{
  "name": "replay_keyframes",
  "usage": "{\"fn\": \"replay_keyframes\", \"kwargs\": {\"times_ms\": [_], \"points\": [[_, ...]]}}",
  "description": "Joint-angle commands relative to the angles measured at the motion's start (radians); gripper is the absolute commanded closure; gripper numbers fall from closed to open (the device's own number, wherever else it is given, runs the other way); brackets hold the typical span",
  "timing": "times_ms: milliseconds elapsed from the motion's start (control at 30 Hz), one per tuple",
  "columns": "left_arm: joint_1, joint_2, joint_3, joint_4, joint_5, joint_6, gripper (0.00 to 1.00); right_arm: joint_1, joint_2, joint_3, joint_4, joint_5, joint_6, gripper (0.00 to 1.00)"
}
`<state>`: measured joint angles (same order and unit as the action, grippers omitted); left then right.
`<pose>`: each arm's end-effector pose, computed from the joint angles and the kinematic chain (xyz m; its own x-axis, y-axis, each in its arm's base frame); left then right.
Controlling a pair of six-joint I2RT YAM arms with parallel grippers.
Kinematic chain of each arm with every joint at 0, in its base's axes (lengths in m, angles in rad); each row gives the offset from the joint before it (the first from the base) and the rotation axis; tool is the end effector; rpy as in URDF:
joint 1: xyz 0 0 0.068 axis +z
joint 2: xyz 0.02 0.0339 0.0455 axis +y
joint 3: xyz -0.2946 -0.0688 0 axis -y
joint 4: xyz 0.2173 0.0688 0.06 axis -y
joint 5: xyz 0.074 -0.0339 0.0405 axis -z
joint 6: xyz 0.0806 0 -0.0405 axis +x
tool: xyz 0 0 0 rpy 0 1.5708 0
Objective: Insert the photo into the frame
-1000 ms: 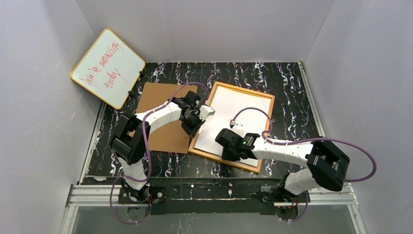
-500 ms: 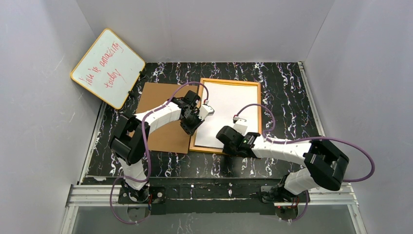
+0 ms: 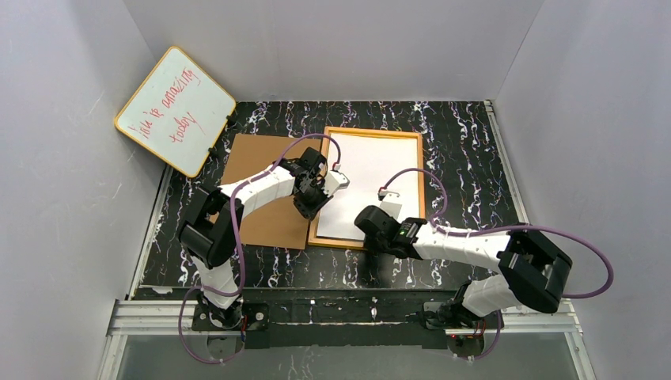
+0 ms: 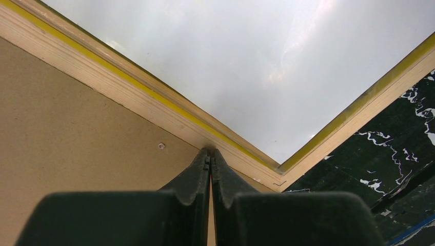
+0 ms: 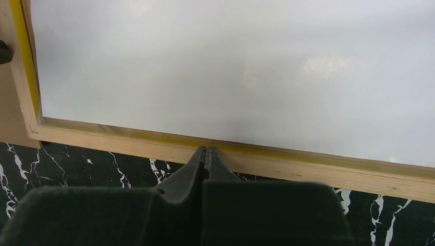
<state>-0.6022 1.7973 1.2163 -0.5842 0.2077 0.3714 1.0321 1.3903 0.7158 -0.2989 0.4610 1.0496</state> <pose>0.2881 -0.2182 0.1910 -0.4801 0.7609 -0.4364 0.8538 0.5196 -0.0334 0.1624 0.2018 0.1936 -0.7666 0.2313 -0.5990 0.0490 0.9512 0.3047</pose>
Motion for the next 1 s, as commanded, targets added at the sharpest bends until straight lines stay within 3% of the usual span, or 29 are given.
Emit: {"fn": "replay_keyframes", "kwargs": {"times_ms": [0, 333, 567, 967], "points": [[-0.025, 0.071, -0.066, -0.074, -0.015, 0.026, 1.0, -0.026, 0.036, -0.02, 0.052, 0.067, -0.036, 0.95], [-0.034, 0.07, -0.078, -0.068, -0.033, 0.045, 1.0, -0.026, 0.049, -0.045, 0.053, 0.012, -0.004, 0.94], [-0.036, 0.066, -0.077, -0.062, -0.038, 0.041, 1.0, -0.041, -0.059, -0.001, -0.013, 0.008, -0.061, 0.84], [-0.036, 0.066, -0.055, -0.072, -0.031, 0.025, 1.0, -0.07, -0.033, 0.126, -0.111, -0.043, -0.158, 0.71]]}}
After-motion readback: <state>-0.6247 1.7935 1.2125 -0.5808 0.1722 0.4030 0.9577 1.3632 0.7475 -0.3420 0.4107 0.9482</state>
